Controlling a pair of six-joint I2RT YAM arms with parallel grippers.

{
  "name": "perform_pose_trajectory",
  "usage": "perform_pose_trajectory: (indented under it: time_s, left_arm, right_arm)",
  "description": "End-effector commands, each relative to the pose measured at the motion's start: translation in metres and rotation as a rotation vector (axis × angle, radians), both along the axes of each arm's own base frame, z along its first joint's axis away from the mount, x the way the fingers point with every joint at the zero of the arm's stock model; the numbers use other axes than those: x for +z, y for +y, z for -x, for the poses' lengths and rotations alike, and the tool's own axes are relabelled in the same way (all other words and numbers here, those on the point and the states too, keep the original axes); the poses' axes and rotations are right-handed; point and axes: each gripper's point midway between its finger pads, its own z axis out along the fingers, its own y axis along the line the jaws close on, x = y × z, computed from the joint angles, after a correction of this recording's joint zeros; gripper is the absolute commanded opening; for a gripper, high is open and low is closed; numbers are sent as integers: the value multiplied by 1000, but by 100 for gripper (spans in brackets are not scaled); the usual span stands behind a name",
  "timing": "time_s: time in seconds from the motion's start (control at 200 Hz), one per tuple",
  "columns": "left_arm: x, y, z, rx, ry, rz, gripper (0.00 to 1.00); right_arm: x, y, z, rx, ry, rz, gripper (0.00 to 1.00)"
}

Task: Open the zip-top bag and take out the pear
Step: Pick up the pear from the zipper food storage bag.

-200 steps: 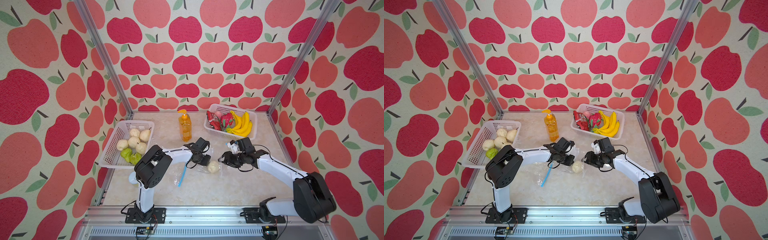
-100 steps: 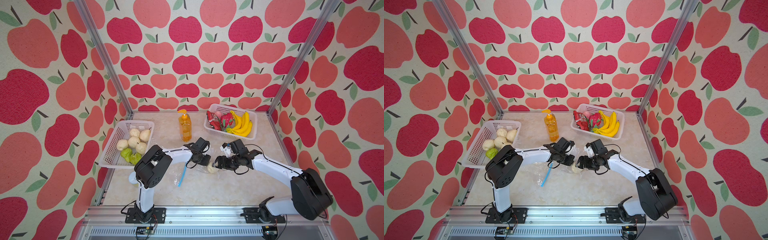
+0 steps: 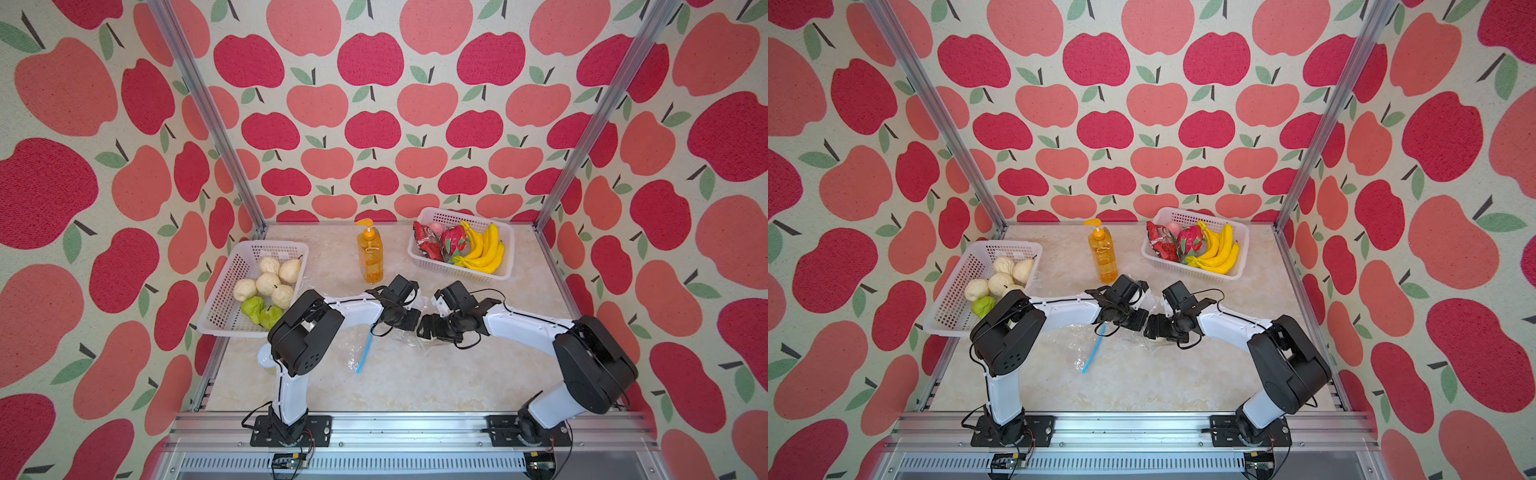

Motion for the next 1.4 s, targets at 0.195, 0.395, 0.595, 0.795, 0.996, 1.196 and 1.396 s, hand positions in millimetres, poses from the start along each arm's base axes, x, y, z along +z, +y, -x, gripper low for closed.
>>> perform_pose_trajectory:
  time_s: [0.195,0.395,0.595,0.795,0.996,1.196,1.396]
  left_arm:
    - [-33,32,15,30,83,-101,0]
    - [-35,37,13,36,86,-109,0]
    - [-34,39,12,39,85,-112,0]
    - [-35,39,12,36,87,-113,0]
    - [-34,37,11,34,87,-110,0]
    - [-37,40,13,35,92,-116,0]
    - [-38,46,13,46,96,-120,0]
  right_arm:
    - [22,-18,-17,-87,-81,88,69]
    - [36,-31,-15,-106,-98,77,64]
    - [33,-37,-20,-162,-81,65,82]
    - [25,-27,-24,-172,-48,60,86]
    - [8,-16,-28,-157,-21,89,85]
    - [13,-21,-31,-169,-61,126,71]
    - [35,-43,-25,-179,-99,134,66]
